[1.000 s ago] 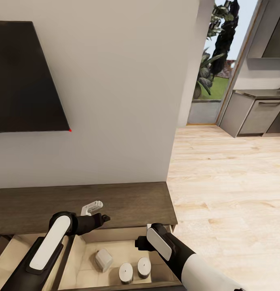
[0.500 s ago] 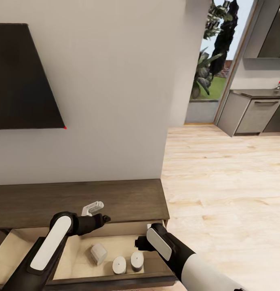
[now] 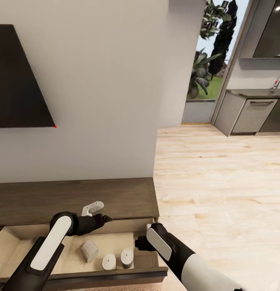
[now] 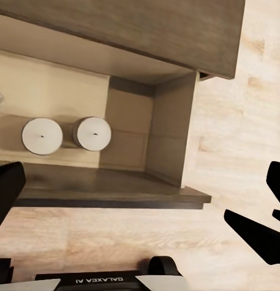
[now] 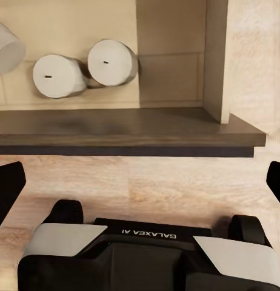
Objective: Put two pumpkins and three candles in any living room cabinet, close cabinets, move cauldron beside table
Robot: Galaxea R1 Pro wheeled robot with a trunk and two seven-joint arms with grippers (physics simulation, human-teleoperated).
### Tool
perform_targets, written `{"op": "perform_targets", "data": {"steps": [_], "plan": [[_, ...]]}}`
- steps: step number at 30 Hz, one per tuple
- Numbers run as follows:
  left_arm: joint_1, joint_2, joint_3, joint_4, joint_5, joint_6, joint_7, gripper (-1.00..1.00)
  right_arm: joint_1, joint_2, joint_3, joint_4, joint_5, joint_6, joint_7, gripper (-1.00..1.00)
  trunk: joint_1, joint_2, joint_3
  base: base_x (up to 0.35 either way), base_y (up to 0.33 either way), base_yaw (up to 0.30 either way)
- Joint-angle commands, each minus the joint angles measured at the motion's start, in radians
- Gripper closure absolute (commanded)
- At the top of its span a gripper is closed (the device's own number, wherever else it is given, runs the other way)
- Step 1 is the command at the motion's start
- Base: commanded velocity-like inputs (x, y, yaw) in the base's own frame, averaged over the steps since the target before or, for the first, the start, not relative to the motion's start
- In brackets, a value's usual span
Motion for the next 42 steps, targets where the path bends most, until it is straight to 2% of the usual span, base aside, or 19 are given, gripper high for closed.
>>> {"op": "perform_targets", "data": {"steps": [1, 10, 20, 23, 28, 30, 42], "plan": [[-0.001, 0.001, -0.001, -0.001, 0.009, 0.001, 0.010, -1.00, -0.001, -0.001, 0.004, -0.001, -0.010, 0.000, -0.010, -1.00, 0.000, -0.001, -0.001, -0.110, -0.246, 0.000], [-0.001, 0.001, -0.005, -0.001, 0.009, 0.001, 0.010, -1.00, -0.001, -0.001, 0.004, 0.000, -0.010, -0.001, -0.008, -1.00, 0.000, -0.001, -0.001, -0.073, -0.093, 0.000], [-0.001, 0.001, -0.007, -0.001, 0.005, 0.000, 0.016, -1.00, -0.001, -0.001, 0.003, -0.001, -0.010, -0.002, -0.008, -1.00, -0.039, 0.069, 0.030, -0.002, -0.002, 0.000], [-0.001, 0.001, -0.007, -0.001, 0.004, -0.001, 0.055, -1.00, -0.001, -0.001, 0.003, -0.001, -0.010, -0.002, -0.008, -1.00, -0.050, 0.090, 0.040, 0.000, 0.000, 0.000], [-0.001, -0.003, -0.004, -0.001, 0.005, -0.003, 0.251, -1.00, -0.001, -0.001, 0.000, -0.001, -0.010, -0.002, -0.008, -1.00, -0.069, 0.125, 0.055, 0.000, 0.000, 0.000], [-0.002, -0.005, -0.003, -0.001, 0.007, -0.004, 0.307, -1.00, -0.001, -0.001, 0.001, -0.001, -0.010, 0.000, -0.011, -1.00, -0.077, 0.139, 0.062, 0.000, 0.000, 0.000], [-0.002, -0.010, -0.002, 0.007, 0.011, -0.004, 0.317, -1.00, -0.001, -0.001, 0.001, -0.001, -0.010, -0.002, -0.013, -1.00, -0.123, 0.223, 0.099, 0.000, 0.000, 0.000]]}}
